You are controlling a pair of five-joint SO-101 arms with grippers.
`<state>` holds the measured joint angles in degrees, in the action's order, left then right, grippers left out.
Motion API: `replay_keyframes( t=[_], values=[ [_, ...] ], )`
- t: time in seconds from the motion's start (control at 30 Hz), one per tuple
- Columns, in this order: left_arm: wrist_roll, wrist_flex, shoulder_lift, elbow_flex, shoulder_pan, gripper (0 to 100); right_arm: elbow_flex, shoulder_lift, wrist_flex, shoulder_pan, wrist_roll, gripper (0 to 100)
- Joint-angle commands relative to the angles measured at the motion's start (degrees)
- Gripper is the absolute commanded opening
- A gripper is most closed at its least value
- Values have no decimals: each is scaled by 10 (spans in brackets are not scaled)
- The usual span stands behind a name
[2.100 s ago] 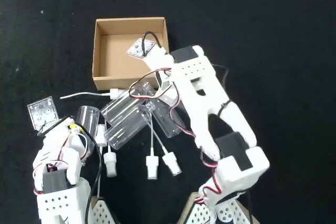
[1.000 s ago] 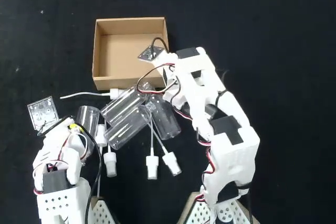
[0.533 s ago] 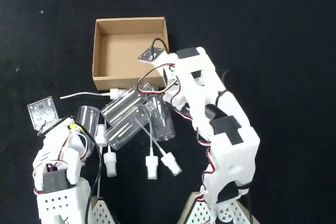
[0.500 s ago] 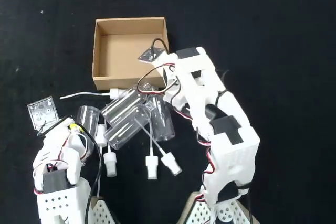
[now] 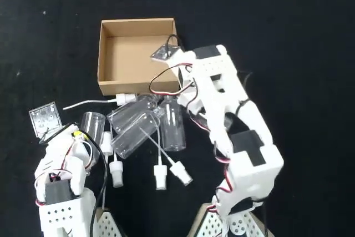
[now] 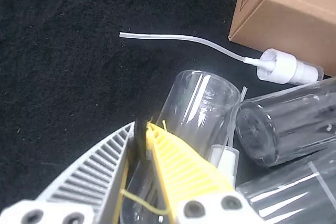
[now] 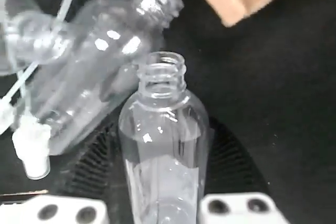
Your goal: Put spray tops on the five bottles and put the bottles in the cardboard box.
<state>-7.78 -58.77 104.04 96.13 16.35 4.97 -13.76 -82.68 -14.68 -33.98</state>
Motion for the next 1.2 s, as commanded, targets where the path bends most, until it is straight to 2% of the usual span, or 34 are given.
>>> replay_keyframes(
  t=[0.0, 0.17, 0.53, 1.0, 1.17],
  values=[
    [2, -2, 1, 13, 2, 30, 21, 81, -7, 15, -1, 54],
    [2, -2, 1, 13, 2, 30, 79, 179, -7, 15, 1, 54],
    [2, -2, 1, 13, 2, 30, 128, 319, -9, 14, 74, 51],
    [2, -2, 1, 13, 2, 30, 229, 527, -2, 14, 120, 50],
    [2, -2, 1, 13, 2, 30, 275, 576, 34, 14, 135, 50]
  ],
)
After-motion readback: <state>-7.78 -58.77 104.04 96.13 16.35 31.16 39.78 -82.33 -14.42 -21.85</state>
